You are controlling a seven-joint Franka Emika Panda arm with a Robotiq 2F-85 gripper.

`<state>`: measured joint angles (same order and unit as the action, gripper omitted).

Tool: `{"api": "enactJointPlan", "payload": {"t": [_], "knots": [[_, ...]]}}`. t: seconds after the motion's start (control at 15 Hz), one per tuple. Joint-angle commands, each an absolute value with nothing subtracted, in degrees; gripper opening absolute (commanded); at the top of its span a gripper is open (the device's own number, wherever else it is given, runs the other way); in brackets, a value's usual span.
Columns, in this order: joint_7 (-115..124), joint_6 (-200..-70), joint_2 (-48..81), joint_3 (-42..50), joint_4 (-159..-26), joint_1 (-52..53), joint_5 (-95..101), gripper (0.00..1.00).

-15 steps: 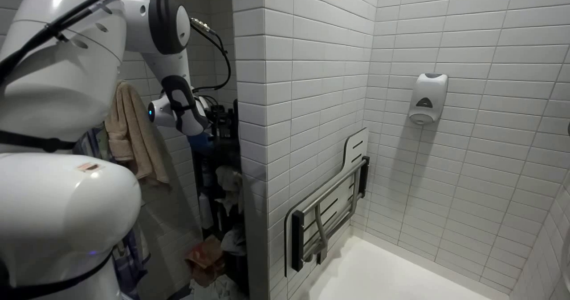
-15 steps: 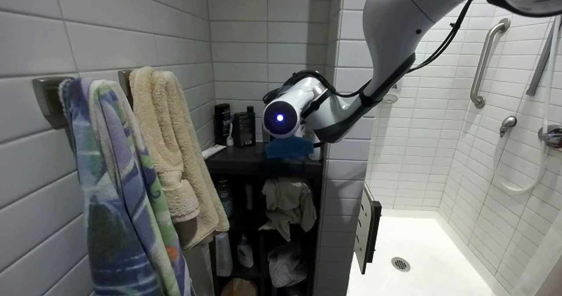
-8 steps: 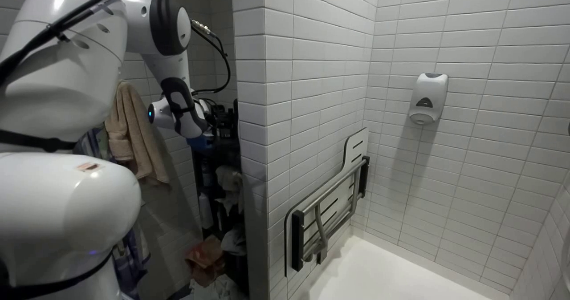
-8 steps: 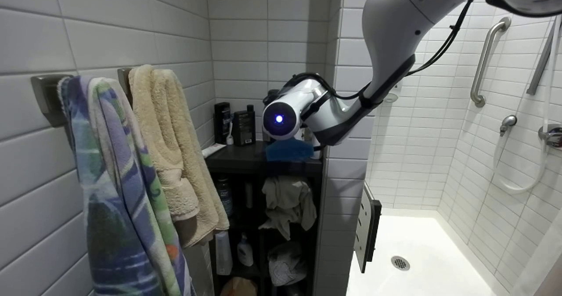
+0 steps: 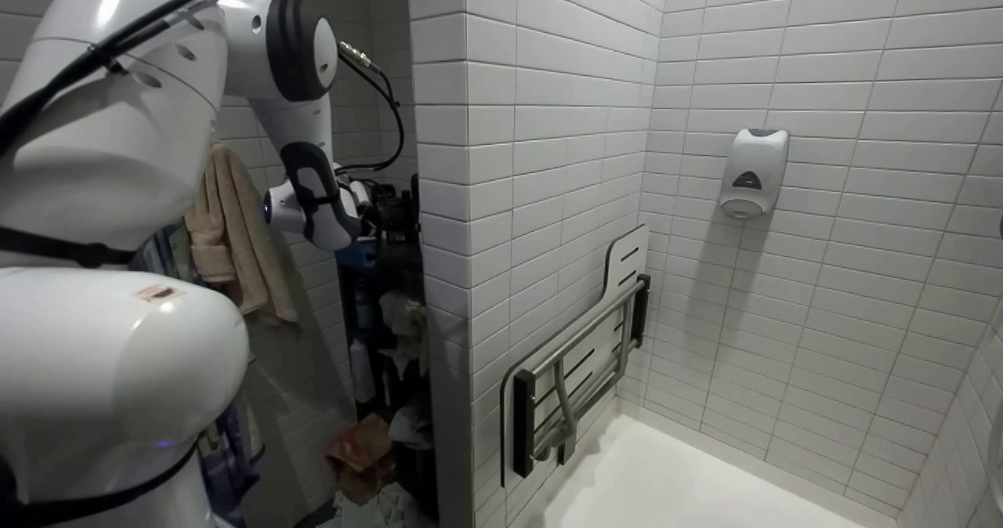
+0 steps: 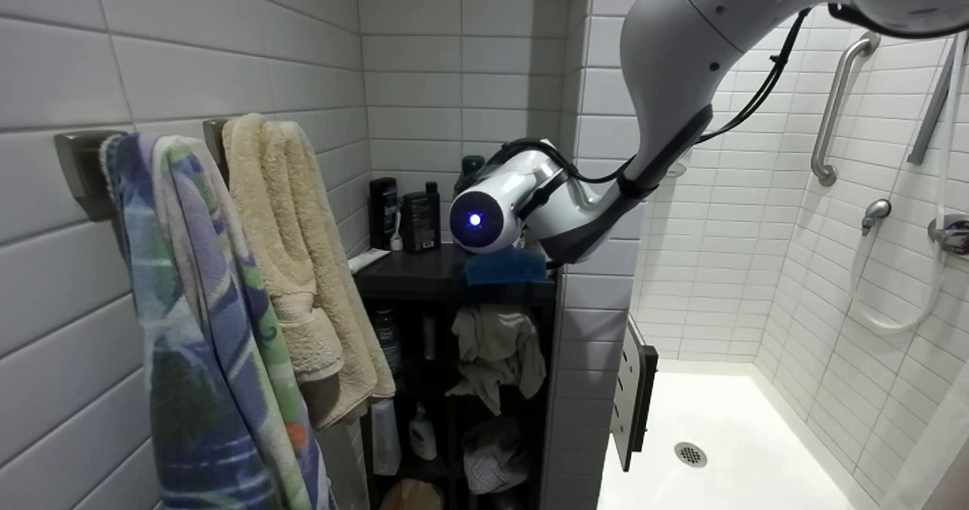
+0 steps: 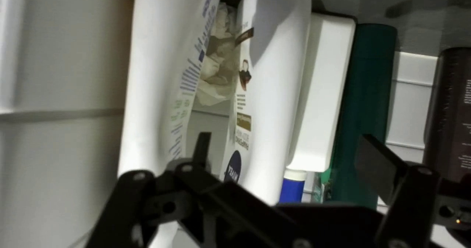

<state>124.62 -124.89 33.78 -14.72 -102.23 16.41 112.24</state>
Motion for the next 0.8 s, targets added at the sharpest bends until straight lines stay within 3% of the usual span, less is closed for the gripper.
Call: {"api": "enactJointPlan", "payload": {"t": [0.0,0.4,0.73], "knots": [[125.2,-119.3,34.5,-14.3,-102.0,17.4,112.0,1.0],[125.2,-113.7,35.8,-14.7,-101.5,18.2,112.2,1.0],[126.8,-117.7,37.1,-15.2,-99.9,17.4,114.3,1.0]]}}
